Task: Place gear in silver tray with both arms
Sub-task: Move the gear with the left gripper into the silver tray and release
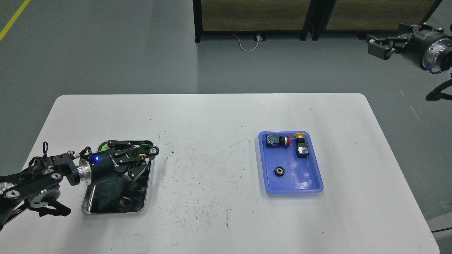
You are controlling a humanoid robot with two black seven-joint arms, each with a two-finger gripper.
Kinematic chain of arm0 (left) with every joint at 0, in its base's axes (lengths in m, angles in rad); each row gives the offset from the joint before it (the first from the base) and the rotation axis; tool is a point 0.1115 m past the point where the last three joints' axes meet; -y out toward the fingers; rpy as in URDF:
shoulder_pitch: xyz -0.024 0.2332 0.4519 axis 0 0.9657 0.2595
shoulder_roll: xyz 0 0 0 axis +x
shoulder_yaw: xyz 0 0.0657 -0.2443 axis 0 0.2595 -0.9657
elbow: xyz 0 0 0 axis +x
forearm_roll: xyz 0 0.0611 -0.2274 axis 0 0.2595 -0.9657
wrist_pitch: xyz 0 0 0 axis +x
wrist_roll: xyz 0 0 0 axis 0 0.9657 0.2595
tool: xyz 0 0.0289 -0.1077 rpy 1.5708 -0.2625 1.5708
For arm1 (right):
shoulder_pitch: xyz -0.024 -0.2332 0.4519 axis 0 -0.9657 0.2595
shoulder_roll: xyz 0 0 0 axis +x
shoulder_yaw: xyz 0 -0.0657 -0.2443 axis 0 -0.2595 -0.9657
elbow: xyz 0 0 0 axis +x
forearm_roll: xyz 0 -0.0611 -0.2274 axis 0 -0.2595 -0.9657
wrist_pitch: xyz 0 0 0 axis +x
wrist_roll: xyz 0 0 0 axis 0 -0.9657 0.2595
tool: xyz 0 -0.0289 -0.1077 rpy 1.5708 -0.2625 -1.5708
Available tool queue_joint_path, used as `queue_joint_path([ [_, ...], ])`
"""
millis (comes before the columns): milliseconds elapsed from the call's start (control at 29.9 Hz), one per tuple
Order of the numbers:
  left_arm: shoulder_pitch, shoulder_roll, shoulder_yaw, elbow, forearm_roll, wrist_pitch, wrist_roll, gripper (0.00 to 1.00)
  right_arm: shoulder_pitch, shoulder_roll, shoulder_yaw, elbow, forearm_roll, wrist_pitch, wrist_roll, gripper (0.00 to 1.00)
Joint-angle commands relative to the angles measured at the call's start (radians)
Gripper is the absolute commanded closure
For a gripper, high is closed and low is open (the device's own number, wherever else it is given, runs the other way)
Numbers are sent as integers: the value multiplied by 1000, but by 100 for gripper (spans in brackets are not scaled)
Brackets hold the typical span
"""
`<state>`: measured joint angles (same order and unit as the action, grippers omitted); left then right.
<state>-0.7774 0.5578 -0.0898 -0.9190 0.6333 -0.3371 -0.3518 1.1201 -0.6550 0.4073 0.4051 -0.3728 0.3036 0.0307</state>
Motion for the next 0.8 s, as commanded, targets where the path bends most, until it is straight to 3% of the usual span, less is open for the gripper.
queue_joint_path([
  [0,26,42,1,0,0,0,-1,77,4,21,1,-6,0,0,0,3],
  [334,96,148,1,-6,-1,0,-24,77,21,35,1,-8,0,-11,0,3],
  [769,170,149,5,-14,2,6,-41,77,26,77,1,-28,0,-21,0,3],
])
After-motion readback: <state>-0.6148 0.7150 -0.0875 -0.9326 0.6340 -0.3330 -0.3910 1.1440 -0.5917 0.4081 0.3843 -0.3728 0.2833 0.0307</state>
